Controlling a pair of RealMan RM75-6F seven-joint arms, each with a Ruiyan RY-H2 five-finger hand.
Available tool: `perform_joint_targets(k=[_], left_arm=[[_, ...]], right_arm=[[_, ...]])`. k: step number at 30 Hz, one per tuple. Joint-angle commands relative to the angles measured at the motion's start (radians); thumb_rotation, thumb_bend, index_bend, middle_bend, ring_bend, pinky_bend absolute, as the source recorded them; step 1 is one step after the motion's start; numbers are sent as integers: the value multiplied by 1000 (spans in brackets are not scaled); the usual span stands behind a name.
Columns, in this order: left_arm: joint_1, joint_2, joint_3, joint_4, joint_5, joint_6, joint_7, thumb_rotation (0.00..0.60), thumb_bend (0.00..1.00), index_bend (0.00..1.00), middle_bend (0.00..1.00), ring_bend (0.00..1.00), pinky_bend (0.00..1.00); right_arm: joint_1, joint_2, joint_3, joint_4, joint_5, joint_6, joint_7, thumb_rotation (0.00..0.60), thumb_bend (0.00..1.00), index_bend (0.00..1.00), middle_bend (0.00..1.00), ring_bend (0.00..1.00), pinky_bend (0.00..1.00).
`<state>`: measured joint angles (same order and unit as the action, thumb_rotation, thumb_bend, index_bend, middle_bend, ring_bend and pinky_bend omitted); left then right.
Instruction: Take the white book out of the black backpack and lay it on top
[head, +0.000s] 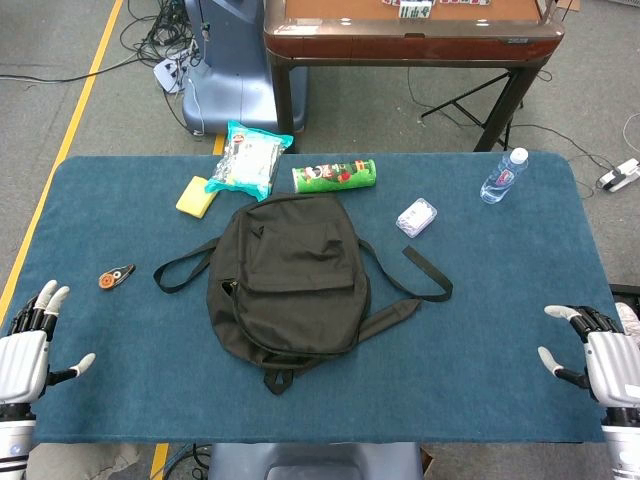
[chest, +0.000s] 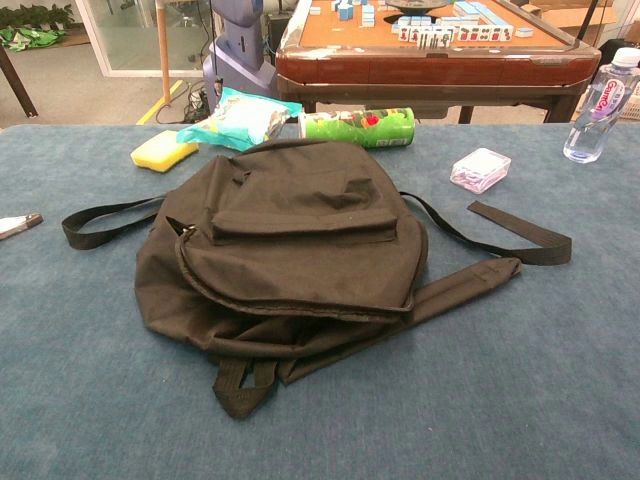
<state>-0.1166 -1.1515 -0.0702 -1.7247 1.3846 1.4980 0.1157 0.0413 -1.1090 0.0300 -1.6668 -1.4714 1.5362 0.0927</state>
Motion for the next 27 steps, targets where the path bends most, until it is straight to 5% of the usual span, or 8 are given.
perform_joint_targets(k=[1, 14, 27], left_arm=[[2, 2, -1, 0, -3, -2, -1, 600, 111, 0, 0, 0, 93], [12, 6, -6, -23, 18, 16, 6, 600, 111, 0, 0, 0, 93], [26, 23, -5, -63, 32, 32, 26, 600, 111, 0, 0, 0, 93]], right_arm=[[3, 3, -1, -5, -8, -9, -1, 600, 229, 308, 336, 242, 280], [169, -19, 4, -68, -122, -227, -56, 600, 163, 274, 335, 242, 280], [463, -258, 106, -39, 0, -588, -187, 600, 114, 209, 255, 214, 280]])
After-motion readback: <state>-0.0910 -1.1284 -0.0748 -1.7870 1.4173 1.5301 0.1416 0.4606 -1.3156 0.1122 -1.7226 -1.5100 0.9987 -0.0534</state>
